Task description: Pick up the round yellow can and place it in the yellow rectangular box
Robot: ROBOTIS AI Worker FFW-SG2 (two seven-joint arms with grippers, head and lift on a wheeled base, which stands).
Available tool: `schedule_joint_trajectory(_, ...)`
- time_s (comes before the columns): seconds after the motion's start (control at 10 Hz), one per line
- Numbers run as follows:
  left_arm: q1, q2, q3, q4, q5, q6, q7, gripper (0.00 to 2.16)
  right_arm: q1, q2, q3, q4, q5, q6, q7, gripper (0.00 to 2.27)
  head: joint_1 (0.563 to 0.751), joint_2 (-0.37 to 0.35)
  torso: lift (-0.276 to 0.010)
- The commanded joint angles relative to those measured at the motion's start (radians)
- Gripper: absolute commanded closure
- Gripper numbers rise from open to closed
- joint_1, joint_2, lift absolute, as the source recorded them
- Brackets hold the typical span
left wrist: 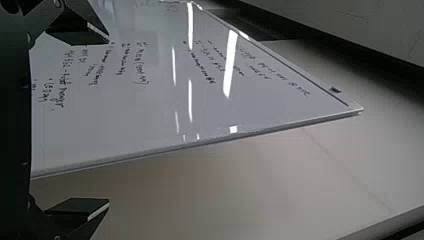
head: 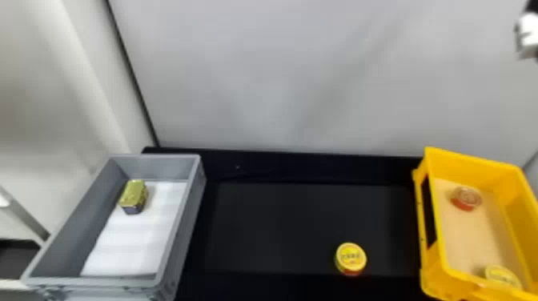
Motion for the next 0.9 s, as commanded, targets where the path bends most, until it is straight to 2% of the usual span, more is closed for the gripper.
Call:
schedule_joint_trajectory(0.0, 0.001, -0.003, 0.0, 0.001, 0.0, 0.003, 0.0, 0.13, 0.003, 0.059, 0.067, 0.055, 0.003, -0.055, -0.013, 0.18, 0.694, 0.014, -0.09)
schedule_joint_trajectory(0.1, 0.001, -0.003, 0.0, 0.002, 0.0, 0.003, 0.0, 0.13, 0.012, 0.079, 0.086, 0.066, 0.019, -0.061, -0.002, 0.18, 0.694, 0.014, -0.09)
schedule_joint_trajectory(0.8, 0.003, -0.003, 0.0, 0.013, 0.003, 0.003, -0.003, 0.13, 0.155, 0.102, 0.277, 0.159, -0.04, -0.077, -0.031, 0.2, 0.694, 0.014, -0.09)
